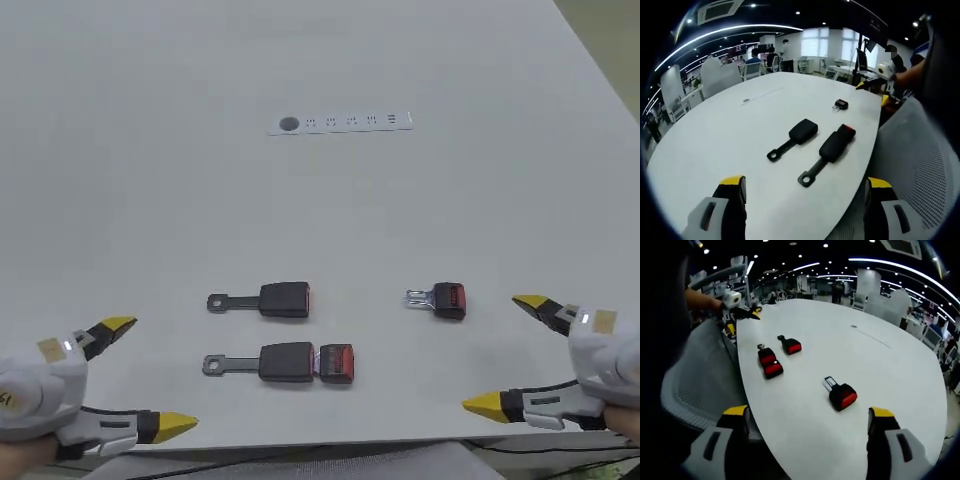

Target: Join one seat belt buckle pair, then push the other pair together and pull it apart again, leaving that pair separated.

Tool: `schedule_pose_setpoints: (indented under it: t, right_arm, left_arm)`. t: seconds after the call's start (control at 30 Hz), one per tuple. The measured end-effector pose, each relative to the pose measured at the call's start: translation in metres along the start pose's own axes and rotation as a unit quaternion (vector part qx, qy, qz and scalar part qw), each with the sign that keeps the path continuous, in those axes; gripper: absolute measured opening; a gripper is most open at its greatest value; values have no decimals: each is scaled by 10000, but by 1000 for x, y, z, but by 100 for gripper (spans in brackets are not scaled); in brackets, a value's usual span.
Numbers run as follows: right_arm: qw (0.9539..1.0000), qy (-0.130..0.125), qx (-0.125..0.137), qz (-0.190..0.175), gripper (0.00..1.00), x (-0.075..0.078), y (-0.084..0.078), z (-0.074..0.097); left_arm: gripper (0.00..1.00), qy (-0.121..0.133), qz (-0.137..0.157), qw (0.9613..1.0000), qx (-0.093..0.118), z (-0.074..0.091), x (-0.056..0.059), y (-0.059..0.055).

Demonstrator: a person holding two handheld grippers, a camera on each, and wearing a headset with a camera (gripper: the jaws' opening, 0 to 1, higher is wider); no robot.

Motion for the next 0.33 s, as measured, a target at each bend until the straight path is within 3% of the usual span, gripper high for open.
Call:
schedule_pose_setpoints:
  t: [0.07, 0.33]
  right_arm:
    - [10000, 26, 21, -9, 100, -3, 1, 0]
    - [10000, -24, 15, -46, 100, -4, -1, 8]
  left_arm:
    - [100, 34, 98, 9998, 149, 3, -2, 2]
    - [100, 147, 240, 9992, 297, 9, -7, -1]
Point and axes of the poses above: the centre of the closed fingertips' face, and the gripper's own axes: z roughly backward along the fingers, x roughly to its right, y roughly out of its top, the point moved 5 cm from there along z, roughly backward along the fingers, and after that the axes turned 3 degrees about y, right-handed, at the moved point
